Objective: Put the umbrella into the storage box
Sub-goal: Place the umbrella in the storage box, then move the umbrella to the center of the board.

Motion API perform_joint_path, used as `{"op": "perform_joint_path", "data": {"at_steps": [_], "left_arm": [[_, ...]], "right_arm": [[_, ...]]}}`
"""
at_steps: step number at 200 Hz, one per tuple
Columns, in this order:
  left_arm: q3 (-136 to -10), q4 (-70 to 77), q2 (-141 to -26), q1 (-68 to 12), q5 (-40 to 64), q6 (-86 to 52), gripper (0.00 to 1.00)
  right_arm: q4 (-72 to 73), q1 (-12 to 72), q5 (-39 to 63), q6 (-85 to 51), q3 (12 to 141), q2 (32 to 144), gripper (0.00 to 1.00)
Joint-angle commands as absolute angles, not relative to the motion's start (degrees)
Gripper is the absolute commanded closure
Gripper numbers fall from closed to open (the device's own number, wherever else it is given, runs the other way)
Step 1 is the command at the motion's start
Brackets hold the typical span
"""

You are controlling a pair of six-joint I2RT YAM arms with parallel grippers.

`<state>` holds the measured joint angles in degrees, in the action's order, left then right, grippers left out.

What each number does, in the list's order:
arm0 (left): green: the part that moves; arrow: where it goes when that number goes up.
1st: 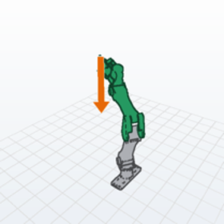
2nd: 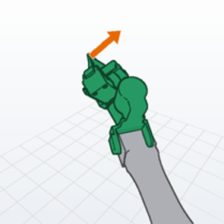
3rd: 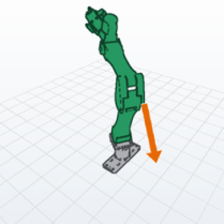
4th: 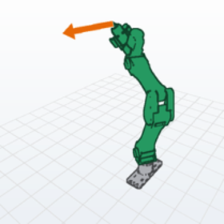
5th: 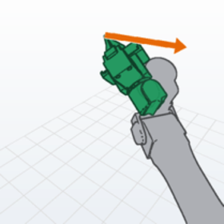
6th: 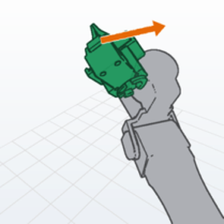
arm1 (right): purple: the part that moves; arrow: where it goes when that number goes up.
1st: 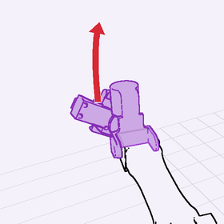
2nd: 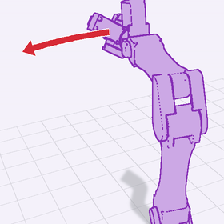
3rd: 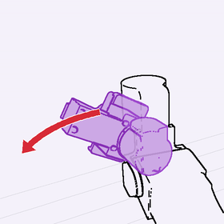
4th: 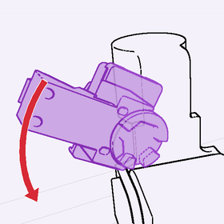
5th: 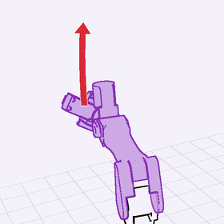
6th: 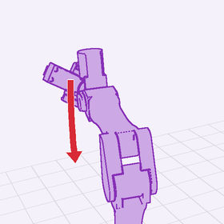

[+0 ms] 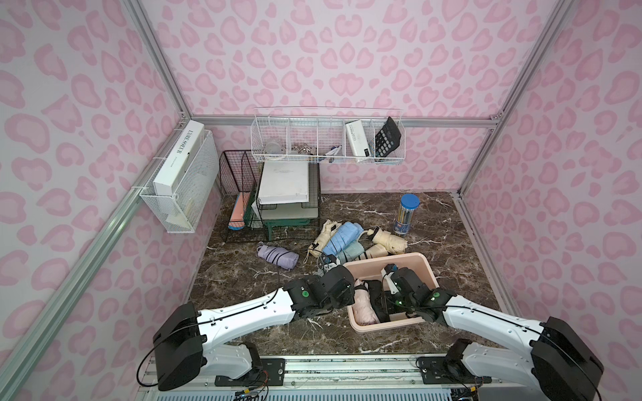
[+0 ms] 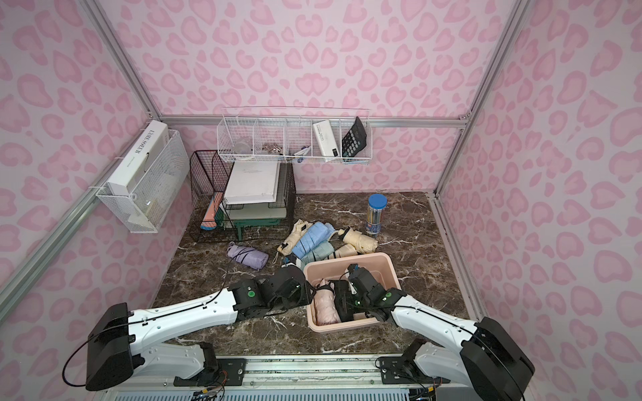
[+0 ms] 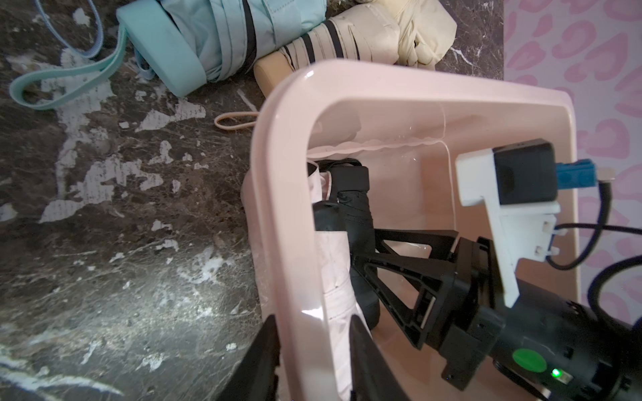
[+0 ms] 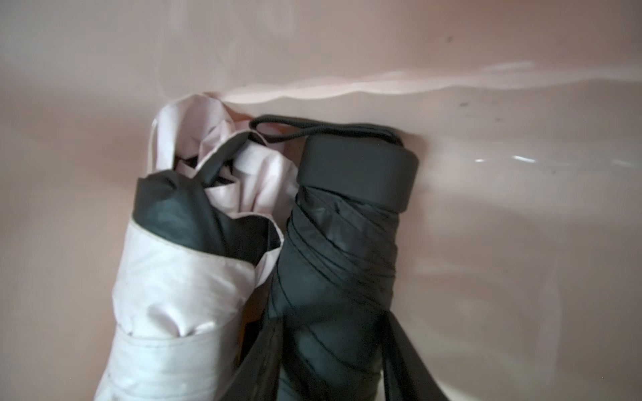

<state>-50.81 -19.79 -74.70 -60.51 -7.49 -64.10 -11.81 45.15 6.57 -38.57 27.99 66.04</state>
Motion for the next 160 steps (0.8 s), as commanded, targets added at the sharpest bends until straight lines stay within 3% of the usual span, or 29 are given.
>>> {"op": "perform_joint_path", "data": {"at_steps": [1, 15, 42, 77, 119, 160], "left_arm": [[-51.4, -20.8, -72.5, -60.5, -9.1, -60.5, 0.54], [-52.0, -22.2, -69.9, -60.5, -11.4, -58.4, 0.41], [-55.5, -31.2, -66.0, -60.4, -18.6, -56.6, 0.28], [-57.5, -38.1, -61.9, -58.1, -27.9, -52.8, 0.28], [-55.3, -48.0, -58.4, -44.3, -30.5, -60.8, 0.29], [-50.6, -38.5, -59.2, -33.1, -26.8, -63.6, 0.27]], "right_arm": [[-12.6, 44.7, 5.9, -38.1, 30.0, 64.7, 0.57], [-15.0, 44.4, 4.8, -36.9, 32.0, 62.8, 0.51], [-17.6, 43.3, 3.2, -34.9, 35.1, 59.0, 0.45], [-17.5, 40.9, 3.8, -32.9, 37.6, 55.6, 0.46], [-17.3, 39.2, 3.3, -31.7, 37.7, 54.8, 0.39], [-17.3, 37.8, 3.2, -31.2, 38.5, 54.4, 0.32]]}}
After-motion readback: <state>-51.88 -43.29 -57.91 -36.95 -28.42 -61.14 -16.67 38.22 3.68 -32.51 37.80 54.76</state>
